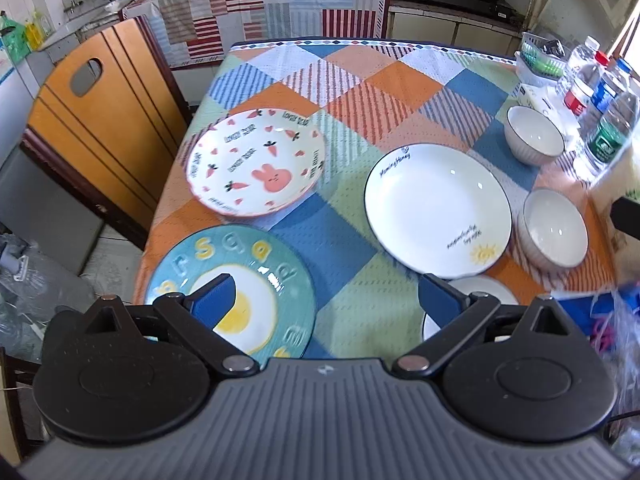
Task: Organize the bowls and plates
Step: 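Grasp the white Morning Honey plate rim with the left tool while the right tool grips its opposite rim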
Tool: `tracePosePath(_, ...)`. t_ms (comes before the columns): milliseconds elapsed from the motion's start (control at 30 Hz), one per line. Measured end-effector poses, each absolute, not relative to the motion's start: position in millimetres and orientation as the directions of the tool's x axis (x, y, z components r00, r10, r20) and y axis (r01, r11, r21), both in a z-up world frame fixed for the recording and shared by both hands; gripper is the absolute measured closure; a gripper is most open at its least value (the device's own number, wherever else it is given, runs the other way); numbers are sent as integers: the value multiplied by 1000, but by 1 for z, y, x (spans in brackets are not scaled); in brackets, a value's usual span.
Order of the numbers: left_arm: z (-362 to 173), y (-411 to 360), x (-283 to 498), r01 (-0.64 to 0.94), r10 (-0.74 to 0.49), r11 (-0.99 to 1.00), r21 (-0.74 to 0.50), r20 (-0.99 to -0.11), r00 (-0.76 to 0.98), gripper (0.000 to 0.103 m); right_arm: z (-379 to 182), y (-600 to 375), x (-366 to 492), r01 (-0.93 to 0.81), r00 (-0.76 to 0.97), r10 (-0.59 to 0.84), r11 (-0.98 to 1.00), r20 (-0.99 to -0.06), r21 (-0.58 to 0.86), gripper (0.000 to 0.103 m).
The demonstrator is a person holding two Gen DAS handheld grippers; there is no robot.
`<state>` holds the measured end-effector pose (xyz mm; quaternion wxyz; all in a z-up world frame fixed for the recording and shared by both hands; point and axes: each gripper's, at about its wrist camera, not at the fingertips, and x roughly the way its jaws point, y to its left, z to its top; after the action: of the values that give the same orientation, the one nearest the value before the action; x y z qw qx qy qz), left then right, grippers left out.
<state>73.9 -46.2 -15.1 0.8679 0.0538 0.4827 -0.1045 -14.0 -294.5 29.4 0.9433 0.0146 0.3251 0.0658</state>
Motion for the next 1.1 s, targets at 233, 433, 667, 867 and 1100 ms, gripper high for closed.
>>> tracePosePath(233, -41, -73, 106, 296, -224, 952, -76, -834, 505, 4, -12, -342, 44, -110, 669, 287, 950, -685, 291, 11)
tracePosePath(433, -78, -91, 138, 307, -269, 943, -131, -841, 470, 4, -58, -357, 90, -161, 587, 305, 952, -750, 260, 25)
tracePosePath(667, -128, -102, 171, 293, -233, 949, -116, -885, 403, 8, -112, -377, 139, -193, 526, 367, 930, -767, 313, 45)
tracePosePath(867, -147, -103, 181, 274, -217, 954, -120, -908, 358, 12, -142, -379, 160, -192, 459, 345, 938, -819, 288, 48)
tracePosePath(1100, -162, -104, 182, 279, -269, 943, -183, -913, 308, 55, -157, -383, 170, -201, 415, 390, 921, -822, 335, 86)
